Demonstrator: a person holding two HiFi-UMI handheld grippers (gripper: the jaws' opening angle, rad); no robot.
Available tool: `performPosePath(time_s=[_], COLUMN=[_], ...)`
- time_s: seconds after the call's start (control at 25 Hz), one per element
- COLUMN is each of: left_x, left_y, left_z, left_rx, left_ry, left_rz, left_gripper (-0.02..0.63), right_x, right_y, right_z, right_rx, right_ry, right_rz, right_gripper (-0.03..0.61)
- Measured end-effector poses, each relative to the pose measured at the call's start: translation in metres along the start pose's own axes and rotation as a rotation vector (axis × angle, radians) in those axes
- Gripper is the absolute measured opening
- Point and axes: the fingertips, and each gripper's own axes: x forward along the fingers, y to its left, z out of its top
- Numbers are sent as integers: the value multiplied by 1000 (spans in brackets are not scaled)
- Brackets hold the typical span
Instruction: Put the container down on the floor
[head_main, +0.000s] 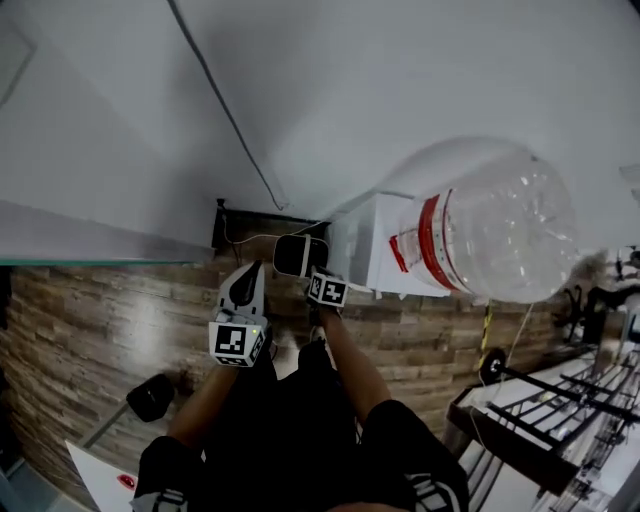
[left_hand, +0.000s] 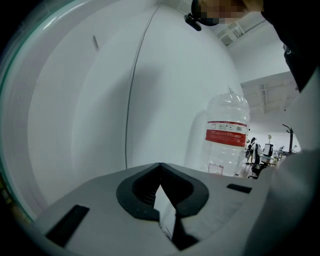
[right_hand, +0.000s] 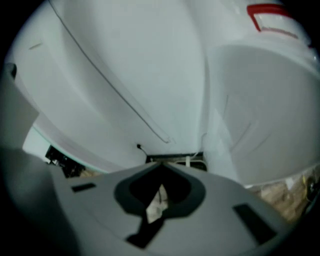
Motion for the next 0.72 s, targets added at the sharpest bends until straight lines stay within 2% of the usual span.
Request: performPosePath(time_s=[0.2,0.44,0.72], left_x=[1,-8,-16], left_y=[-23,-44,-61], left_z=[10,8,20], left_rx=[8,9,19], left_ry=[-20,-12,-30], left_rz=[-4,-3,-4], left_gripper=[28,28,28], right_x=[-52,-120,-188], right_y=[10,18,39], right_z=[40,66,93], right_rx=[-34,-73,-196], right_ry=[-93,-202,-328], right_rz=[48,71,136], right_gripper=[32,32,32])
